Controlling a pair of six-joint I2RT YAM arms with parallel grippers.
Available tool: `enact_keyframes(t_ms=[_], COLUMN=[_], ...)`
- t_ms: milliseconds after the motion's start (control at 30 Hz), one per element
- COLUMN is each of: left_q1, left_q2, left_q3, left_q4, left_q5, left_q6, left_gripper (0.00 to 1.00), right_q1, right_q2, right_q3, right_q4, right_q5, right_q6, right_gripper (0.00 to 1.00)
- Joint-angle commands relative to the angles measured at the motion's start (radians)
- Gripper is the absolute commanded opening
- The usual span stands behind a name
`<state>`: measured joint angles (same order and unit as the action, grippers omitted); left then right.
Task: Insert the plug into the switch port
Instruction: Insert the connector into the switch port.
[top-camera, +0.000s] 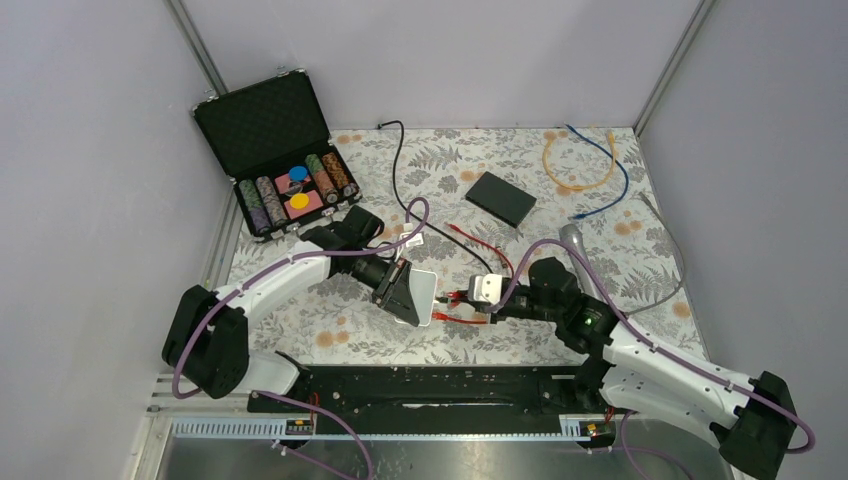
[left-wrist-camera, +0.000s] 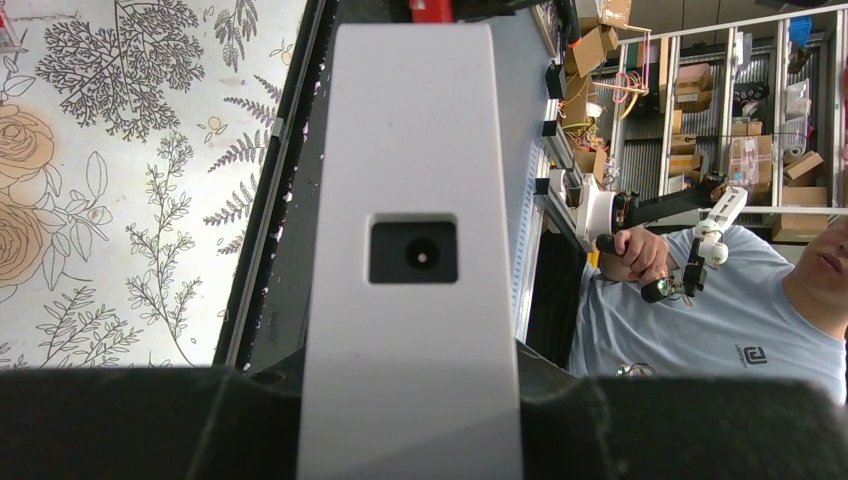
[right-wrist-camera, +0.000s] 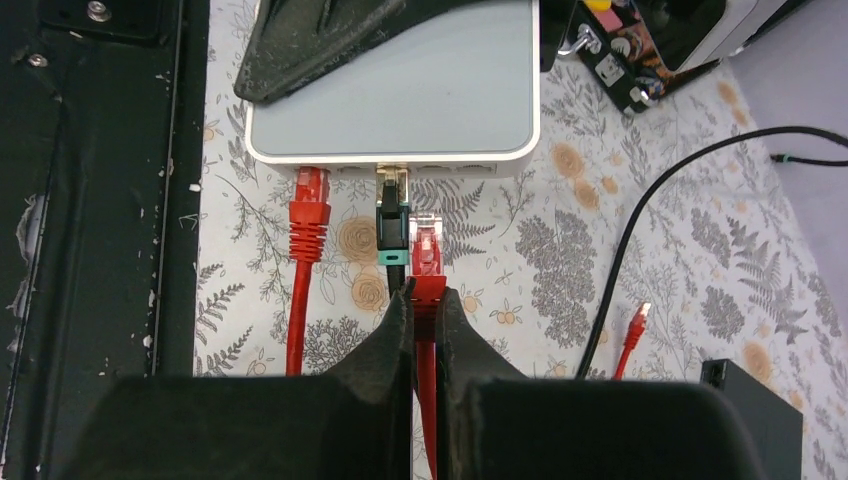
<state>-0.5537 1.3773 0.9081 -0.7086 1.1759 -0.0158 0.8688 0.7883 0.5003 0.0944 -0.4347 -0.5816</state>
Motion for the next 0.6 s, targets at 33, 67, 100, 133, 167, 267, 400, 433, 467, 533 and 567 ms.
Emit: enact_keyframes(t_ms=[33, 67, 100, 133, 167, 267, 400, 433, 467, 533, 567], left_q1=[0.001, 0.002, 0.002, 0.001, 0.001, 0.002, 0.001, 0.001, 0.001, 0.001, 0.001], left_q2=[-0.026, -0.027, -0.027, -0.027, -0.024, -0.023, -0.021, -0.02, -0.019, -0.018, -0.018], left_q3=[0.011, 0.008, 0.008, 0.008, 0.01, 0.011, 0.01, 0.011, 0.01, 0.009, 0.008], left_q4=[0.054, 0.058, 0.058, 0.058, 0.057, 0.058, 0.059, 0.059, 0.058, 0.058, 0.058], left_q5=[0.033, 0.034, 0.036, 0.036, 0.035, 0.037, 0.037, 0.037, 0.037, 0.037, 0.038], left_q6=[0.019, 0.019, 0.019, 0.019, 0.019, 0.019, 0.019, 0.019, 0.019, 0.019, 0.018], left_gripper=[0.0, 0.0, 0.0, 0.0, 0.0, 0.0, 0.0, 0.0, 0.0, 0.0, 0.0], right_q1=[-0.007, -0.011, -0.013, -0.015, -0.017, -0.027, -0.035, -0.037, -0.039, -0.041, -0.041], right_q2=[0.041, 0.049, 0.058, 0.067, 0.076, 0.09, 0.11, 0.113, 0.115, 0.121, 0.124], right_q3=[0.069, 0.076, 0.083, 0.09, 0.094, 0.1, 0.113, 0.113, 0.116, 0.123, 0.126], right_q4=[-0.013, -0.011, -0.012, -0.01, -0.007, 0.011, 0.022, 0.029, 0.031, 0.035, 0.037], right_q5=[0.037, 0.032, 0.028, 0.022, 0.02, 0.008, -0.007, -0.013, -0.017, -0.022, -0.024], right_q6=[0.002, 0.006, 0.008, 0.009, 0.014, 0.018, 0.019, 0.021, 0.023, 0.024, 0.024], right_gripper=[0.0, 0.0, 0.0, 0.0, 0.0, 0.0, 0.0, 0.0, 0.0, 0.0, 0.0])
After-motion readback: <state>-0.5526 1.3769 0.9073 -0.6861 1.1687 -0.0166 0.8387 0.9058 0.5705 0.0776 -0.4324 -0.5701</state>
